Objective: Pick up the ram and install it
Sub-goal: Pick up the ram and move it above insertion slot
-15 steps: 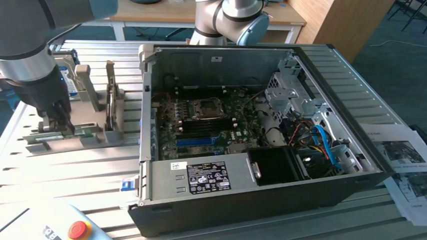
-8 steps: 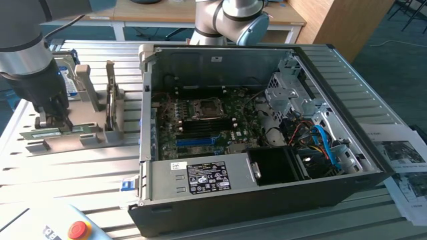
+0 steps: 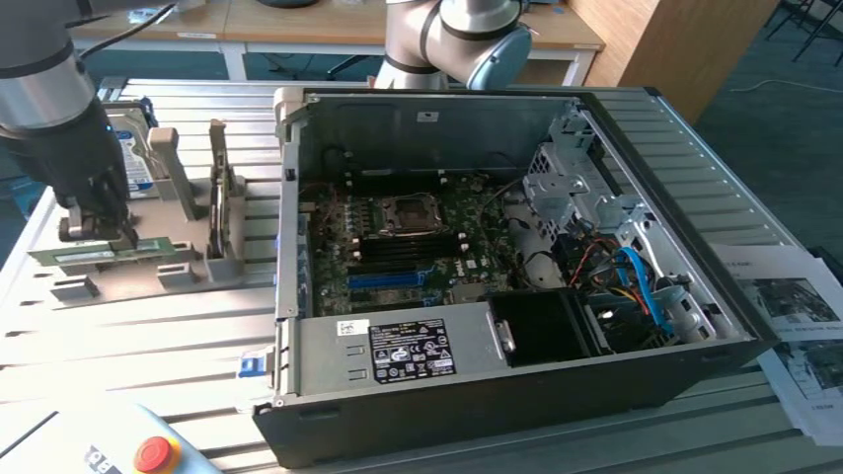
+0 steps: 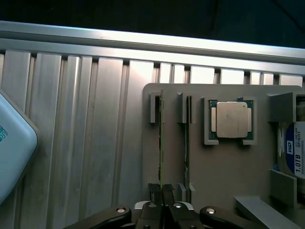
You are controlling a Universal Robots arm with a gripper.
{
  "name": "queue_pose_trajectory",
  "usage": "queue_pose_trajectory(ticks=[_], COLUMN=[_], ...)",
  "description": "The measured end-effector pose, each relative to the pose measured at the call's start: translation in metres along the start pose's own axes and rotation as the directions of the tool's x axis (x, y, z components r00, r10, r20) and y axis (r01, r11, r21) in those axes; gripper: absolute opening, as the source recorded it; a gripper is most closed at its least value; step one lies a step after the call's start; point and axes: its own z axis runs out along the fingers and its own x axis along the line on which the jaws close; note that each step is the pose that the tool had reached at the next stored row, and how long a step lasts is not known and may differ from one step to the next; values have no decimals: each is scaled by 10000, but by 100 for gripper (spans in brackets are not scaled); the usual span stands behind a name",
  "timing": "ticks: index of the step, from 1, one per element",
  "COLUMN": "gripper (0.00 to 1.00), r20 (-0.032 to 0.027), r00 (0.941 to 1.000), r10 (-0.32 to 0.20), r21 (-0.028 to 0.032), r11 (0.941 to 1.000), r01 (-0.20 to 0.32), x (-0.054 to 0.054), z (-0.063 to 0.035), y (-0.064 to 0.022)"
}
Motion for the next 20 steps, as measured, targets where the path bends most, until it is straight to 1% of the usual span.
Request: queue_pose_trajectory(ticks=[12,20], gripper=[12,12], r20=[0,-10], r00=[10000,10000], r10=[11,20], r21=[-10,-18], r11=[10000,10000], r01=[-11,-20], x=[-7,-11], z=[-344,-599], y=[5,9])
